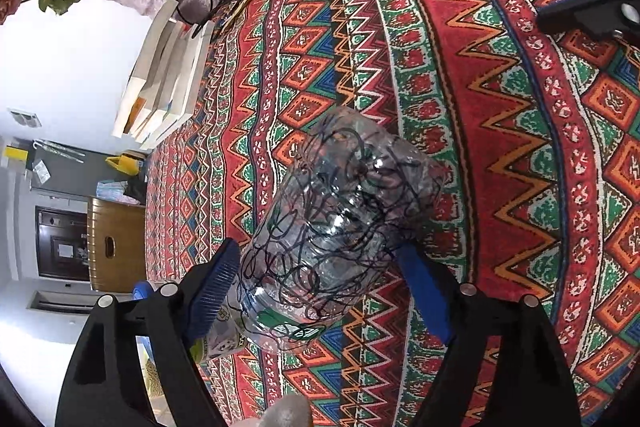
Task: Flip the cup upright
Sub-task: 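Close the left gripper around the body of the clear cup, then lift the cup with the left gripper and carry it toward the right tool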
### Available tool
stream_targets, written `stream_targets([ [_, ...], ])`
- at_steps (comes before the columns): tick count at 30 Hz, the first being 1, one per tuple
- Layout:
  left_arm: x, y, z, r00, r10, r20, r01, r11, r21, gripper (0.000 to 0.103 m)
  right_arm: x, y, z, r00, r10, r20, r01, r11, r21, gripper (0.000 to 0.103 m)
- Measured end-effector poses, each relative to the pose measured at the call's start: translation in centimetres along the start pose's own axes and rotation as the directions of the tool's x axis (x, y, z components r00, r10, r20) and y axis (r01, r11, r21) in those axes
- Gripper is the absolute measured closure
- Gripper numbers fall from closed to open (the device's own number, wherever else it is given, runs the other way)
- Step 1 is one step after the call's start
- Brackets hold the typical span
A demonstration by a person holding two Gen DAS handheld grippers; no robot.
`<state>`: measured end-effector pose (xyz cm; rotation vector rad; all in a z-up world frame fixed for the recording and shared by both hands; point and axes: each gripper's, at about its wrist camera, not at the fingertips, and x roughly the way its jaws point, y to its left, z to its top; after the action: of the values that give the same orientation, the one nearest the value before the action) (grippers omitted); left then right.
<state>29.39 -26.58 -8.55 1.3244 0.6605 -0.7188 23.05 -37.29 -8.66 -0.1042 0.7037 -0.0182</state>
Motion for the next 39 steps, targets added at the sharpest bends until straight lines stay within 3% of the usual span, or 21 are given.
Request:
stream_targets([
  [6, -1.4, -0.5, -0.7, 0.999, 0.024, 0.042, -0.024, 1.000, -0.002, 0.034, 0.0, -0.2, 0.1, 1.000, 0.005, 0.007, -0.005, 1.000, 0.012, 0.007],
  [27, -9.2, -4.6, -0.8, 0.989, 0.082, 0.125, -0.082, 0.997, -0.004, 0.035, -5.9, 0.1, -1.6, 0.997, 0.019, 0.072, -0.021, 0.999, 0.024, 0.007],
  [39, -13.0, -9.3, -1.8, 0.991, 0.020, 0.135, -0.014, 0.999, -0.046, 0.035, -9.2, 1.8, -4.2, 0.996, 0.059, 0.062, -0.058, 0.998, -0.029, 0.008],
])
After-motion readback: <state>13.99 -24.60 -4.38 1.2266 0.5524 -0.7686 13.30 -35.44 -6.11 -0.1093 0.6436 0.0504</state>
